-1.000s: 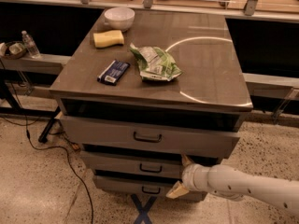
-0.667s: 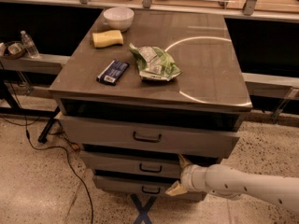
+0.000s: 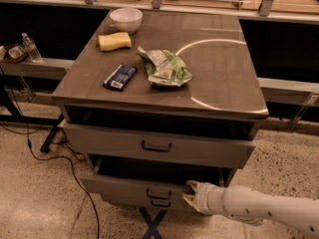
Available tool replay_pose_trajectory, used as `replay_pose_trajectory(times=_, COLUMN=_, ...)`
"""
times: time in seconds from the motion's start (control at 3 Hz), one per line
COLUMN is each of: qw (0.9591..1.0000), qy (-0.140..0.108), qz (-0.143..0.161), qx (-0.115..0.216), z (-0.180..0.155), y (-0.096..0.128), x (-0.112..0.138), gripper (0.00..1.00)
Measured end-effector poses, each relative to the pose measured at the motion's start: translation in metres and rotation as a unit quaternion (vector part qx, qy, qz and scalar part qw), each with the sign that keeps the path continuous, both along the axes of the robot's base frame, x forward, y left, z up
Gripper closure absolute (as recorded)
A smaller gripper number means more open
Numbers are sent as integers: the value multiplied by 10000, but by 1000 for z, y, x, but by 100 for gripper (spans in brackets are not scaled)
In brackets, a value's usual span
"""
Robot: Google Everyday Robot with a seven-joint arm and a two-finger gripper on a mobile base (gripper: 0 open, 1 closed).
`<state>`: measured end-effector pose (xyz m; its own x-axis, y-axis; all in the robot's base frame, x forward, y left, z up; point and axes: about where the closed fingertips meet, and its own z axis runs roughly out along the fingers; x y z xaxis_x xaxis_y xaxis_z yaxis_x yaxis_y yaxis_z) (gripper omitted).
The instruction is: Open middle drawer
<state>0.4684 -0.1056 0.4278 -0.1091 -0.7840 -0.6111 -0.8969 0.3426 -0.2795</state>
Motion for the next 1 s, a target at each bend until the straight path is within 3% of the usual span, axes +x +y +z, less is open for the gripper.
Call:
replay_pose_trajectory(times=0.33, qw=10000, qy=0, qz=-1, qx=0, z=5, y=0, x=0, gripper=100)
replay_pose_trajectory(times=0.67, qw=10000, qy=1, qz=-1, qx=0, z=5, y=0, x=0, gripper=100)
replay_pose_trajectory(times=1.0, qw=9999, qy=102, qz=-34, qx=-82, z=11, y=-3, x=-19, gripper=100)
